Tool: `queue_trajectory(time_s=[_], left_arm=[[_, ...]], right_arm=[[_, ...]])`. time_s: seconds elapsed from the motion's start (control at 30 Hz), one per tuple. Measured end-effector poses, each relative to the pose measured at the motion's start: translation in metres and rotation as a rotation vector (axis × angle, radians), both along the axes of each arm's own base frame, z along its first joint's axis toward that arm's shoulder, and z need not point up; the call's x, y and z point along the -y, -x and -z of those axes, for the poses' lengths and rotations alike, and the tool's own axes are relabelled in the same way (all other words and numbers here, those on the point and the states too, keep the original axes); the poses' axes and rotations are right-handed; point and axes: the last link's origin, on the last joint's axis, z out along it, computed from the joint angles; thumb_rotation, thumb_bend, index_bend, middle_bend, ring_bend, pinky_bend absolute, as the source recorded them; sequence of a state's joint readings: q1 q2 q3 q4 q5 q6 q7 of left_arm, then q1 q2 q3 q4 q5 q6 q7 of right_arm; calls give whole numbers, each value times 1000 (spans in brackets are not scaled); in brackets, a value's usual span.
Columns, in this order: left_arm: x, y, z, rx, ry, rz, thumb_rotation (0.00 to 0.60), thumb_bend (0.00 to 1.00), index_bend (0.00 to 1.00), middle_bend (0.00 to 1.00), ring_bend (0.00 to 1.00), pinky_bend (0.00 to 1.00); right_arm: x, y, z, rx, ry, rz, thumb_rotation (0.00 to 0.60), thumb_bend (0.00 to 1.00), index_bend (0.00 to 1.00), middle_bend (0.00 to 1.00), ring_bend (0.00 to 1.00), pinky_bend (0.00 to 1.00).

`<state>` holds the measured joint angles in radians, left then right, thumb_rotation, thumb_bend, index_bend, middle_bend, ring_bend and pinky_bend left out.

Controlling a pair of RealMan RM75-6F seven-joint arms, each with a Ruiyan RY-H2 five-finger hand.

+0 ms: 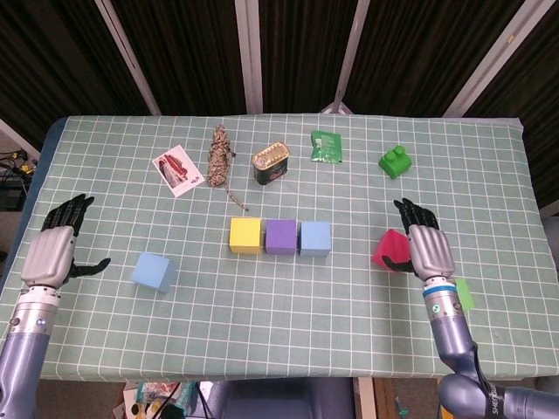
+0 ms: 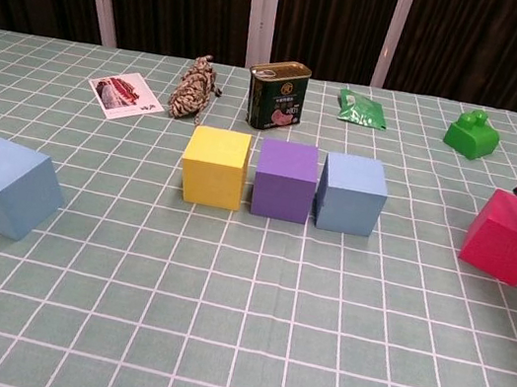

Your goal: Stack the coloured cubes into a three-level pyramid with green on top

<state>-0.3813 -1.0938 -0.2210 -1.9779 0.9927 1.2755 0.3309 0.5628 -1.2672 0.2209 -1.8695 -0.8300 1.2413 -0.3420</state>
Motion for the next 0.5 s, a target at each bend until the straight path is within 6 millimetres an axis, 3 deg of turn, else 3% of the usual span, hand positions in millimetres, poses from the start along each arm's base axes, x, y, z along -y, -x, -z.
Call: queue_trajectory(time_s=[0.5], left_arm=[[-51,-50,45,-154,221,77,600,315,27,77,0,52]], right_arm=[[-2,-17,-10,146,2,-52,600,251,0,0,0,0]])
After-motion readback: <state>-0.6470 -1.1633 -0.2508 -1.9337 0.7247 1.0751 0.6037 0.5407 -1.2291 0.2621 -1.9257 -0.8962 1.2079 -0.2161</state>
